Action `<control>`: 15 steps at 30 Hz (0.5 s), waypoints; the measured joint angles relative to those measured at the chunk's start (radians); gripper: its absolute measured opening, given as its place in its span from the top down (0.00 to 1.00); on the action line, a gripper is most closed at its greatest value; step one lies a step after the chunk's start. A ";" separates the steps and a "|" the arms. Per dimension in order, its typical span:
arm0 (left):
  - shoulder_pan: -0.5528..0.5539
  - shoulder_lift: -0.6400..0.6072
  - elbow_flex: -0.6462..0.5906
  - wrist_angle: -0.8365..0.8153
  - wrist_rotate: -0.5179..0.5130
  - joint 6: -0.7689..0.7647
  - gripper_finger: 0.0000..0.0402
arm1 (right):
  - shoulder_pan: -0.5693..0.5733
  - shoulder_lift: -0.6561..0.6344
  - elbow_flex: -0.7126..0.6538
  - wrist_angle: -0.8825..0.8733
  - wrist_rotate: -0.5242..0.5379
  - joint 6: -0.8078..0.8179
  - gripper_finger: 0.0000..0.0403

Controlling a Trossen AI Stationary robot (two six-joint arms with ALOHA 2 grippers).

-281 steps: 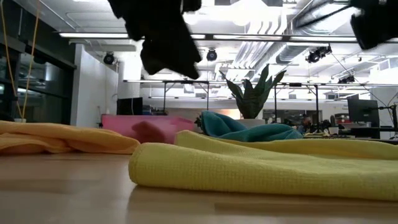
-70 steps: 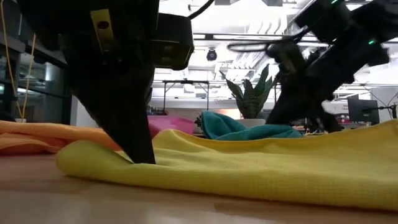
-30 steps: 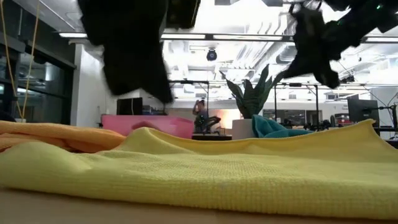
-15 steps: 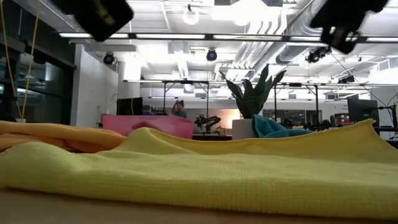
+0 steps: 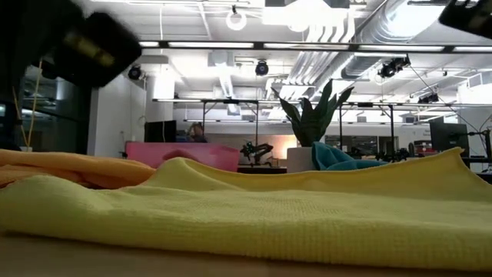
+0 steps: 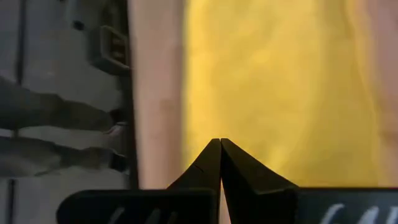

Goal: Fold microfiber towels
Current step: Fold the yellow microfiber cloth

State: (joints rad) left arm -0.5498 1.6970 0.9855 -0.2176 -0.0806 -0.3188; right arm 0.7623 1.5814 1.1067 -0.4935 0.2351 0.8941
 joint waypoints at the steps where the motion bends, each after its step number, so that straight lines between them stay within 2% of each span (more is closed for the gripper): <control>1: -0.003 0.010 -0.002 -0.004 0.000 0.009 1.00 | 0.006 0.023 0.010 0.016 -0.003 0.011 1.00; 3: -0.001 0.038 0.010 0.039 -0.006 0.018 1.00 | 0.021 0.058 0.030 -0.008 -0.003 0.026 1.00; 9: -0.011 0.069 0.016 0.001 -0.033 0.060 0.96 | 0.024 0.162 0.092 0.005 -0.013 0.081 0.99; 15: -0.018 0.118 0.023 0.052 -0.049 0.068 0.85 | 0.035 0.201 0.110 -0.028 -0.045 0.080 0.88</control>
State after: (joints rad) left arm -0.5679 1.8148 1.0082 -0.1658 -0.1296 -0.2507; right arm 0.7969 1.7825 1.2170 -0.5215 0.1902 0.9737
